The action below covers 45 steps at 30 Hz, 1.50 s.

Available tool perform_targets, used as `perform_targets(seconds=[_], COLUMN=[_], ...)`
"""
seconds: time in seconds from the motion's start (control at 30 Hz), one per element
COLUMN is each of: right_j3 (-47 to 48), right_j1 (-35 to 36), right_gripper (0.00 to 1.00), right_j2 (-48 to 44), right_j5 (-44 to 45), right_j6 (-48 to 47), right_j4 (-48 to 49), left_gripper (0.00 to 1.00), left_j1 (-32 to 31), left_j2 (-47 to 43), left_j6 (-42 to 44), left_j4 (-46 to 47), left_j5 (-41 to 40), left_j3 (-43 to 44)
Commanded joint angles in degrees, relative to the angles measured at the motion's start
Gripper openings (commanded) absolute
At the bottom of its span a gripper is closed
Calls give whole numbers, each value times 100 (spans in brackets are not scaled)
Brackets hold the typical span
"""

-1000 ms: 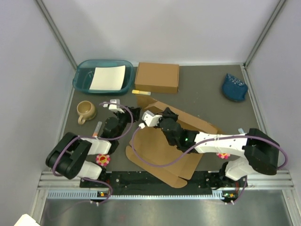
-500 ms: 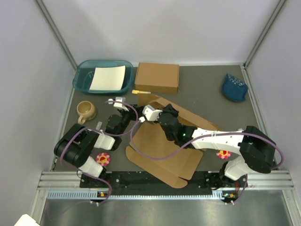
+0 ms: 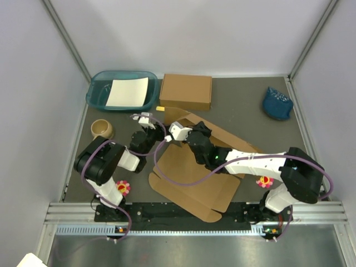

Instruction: Fold the paper box

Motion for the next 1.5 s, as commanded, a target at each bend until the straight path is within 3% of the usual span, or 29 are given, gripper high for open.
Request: perform_targets(seconds=[0.0,0.23,0.53,0.6,0.63,0.73,1.07,1.2,1.3,1.4,1.43,1.47], right_j3=[-137,-137,-172,-172,-181,-199,-190,-207,-199,-199,-190,-190], right_j1=[-6,-15,-6,-6,-6,-6,-15,-6,-6,-6,-15,-15], right_gripper=[0,0,0,0,0,0,0,0,0,0,0,0], right_j2=[89,53,10,-17,-17,-78,-105,-149,-184,-175,-158,-149], right_j5=[-435,-505,-584,-593,-593,-602,-707,-777,-795,-795,-786,-778], right_j6=[609,626,679,688,705,714,767,793,793,793,793,785], right_j4=[-766,-818,-836,-845,-853,-871,-906,-950,-959,-950,-950,-950], left_gripper=[58,55,32,36,49,59,63,58,55,41,29,24], left_j1=[128,295,646,796,866,1068,1279,1315,1324,1324,1324,1324], left_j2=[147,393,640,640,640,605,859,1061,1070,1105,1106,1097], left_j6=[58,41,-293,-363,-407,-539,-705,-768,-654,-758,-794,-829], left_j4=[1154,1224,1944,2015,2015,2050,2094,1964,1901,1936,1980,1989], left_j5=[151,537,1503,1627,1819,2058,3199,3999,4009,4088,4062,4045], left_j3=[248,512,574,582,609,688,1179,1514,1514,1523,1506,1436])
